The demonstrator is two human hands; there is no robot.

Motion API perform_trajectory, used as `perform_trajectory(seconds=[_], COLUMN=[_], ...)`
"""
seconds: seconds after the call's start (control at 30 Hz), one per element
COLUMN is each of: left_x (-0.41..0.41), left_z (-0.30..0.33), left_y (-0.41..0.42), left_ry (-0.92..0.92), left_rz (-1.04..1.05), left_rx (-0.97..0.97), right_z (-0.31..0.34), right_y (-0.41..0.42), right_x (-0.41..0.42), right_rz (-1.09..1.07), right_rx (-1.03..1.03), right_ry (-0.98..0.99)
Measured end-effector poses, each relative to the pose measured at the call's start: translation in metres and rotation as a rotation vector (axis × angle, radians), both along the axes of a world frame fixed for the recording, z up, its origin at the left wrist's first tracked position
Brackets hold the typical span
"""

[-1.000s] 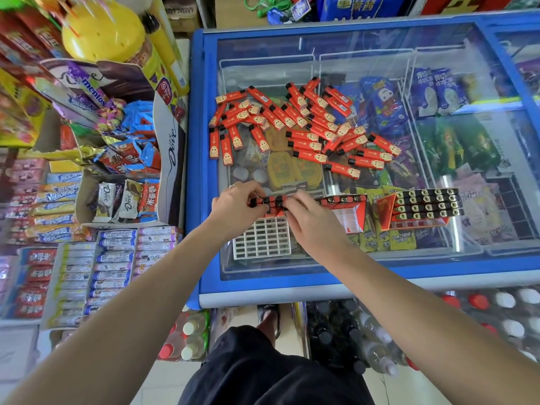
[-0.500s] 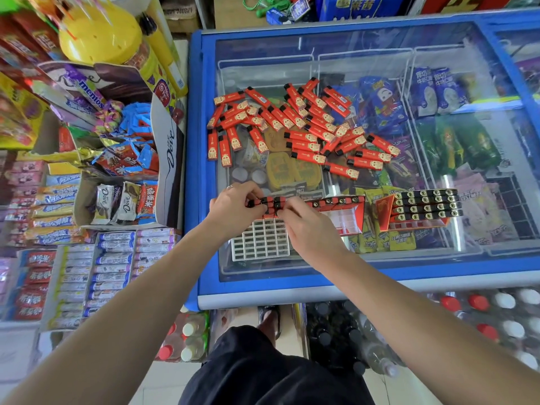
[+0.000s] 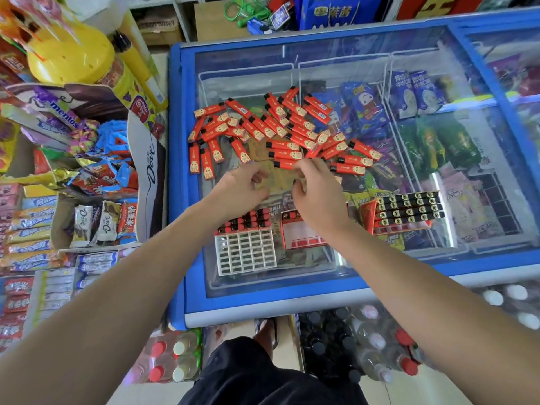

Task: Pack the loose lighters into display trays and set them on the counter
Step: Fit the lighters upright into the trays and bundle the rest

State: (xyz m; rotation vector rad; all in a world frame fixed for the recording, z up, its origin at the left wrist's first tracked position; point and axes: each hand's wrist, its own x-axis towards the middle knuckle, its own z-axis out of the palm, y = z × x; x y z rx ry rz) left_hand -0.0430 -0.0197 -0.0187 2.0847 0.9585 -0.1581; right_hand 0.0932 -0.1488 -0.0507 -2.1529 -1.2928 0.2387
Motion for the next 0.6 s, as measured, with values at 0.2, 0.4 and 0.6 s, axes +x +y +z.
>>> perform_trajectory(seconds=[0.2,0.4,0.6], left_x=[0.065,0.107,0.125], left_z=[-0.009,-0.038,-0.064], left_y=[0.013,0.024,0.044], left_ry=[0.157,0.325,0.454], left_rz=[-0.186,-0.291,-0.465], left_rx=[0.147,0.263,0.480], right_z=[-0.004,-0.017,-0.038], right_y=[0.011,0.020,0.037], right_x=[0.067,0.090,0.089], right_rz=[-0.031,0.067,0.189], right_rx=[-0.378,-0.682,-0.732], right_ry=[-0.014,-0.128,-0.378])
